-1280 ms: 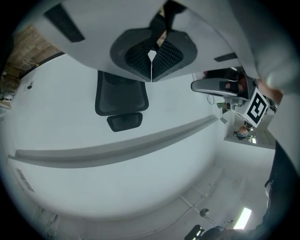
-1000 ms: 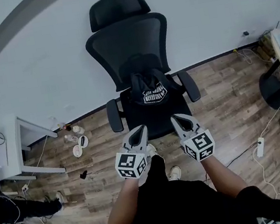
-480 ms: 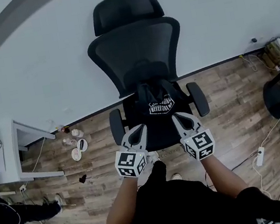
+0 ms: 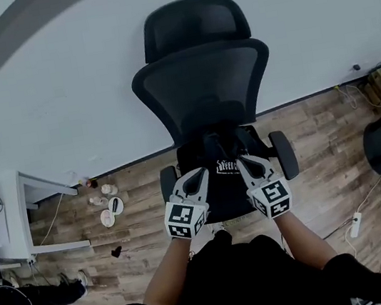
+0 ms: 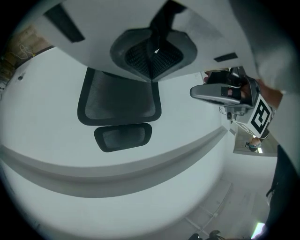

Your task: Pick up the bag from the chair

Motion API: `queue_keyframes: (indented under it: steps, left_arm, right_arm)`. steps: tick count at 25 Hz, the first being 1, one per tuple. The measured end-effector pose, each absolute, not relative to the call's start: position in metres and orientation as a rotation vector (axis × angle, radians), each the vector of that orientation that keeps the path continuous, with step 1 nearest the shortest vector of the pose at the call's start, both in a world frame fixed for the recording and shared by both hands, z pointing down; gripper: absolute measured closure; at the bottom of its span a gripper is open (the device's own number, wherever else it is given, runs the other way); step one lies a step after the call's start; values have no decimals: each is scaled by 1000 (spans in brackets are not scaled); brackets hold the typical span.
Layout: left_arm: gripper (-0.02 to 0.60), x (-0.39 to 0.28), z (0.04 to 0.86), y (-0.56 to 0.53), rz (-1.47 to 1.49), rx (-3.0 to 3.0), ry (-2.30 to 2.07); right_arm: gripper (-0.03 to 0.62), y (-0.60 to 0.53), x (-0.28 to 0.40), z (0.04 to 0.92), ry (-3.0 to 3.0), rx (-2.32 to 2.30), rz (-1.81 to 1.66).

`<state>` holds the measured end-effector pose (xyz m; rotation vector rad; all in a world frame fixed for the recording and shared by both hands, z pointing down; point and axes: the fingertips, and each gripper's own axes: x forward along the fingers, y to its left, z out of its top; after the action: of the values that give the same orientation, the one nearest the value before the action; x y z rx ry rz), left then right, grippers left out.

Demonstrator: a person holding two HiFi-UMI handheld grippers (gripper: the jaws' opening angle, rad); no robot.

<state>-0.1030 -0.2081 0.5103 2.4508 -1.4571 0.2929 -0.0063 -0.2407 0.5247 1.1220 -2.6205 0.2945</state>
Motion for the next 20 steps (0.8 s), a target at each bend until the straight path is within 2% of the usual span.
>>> queue_keyframes:
  steps: [20]
  left_arm:
    - [560,-111,579,-313,494,2239,-1528]
  right_arm:
    - [572,-362,23,609,-2441,920,429]
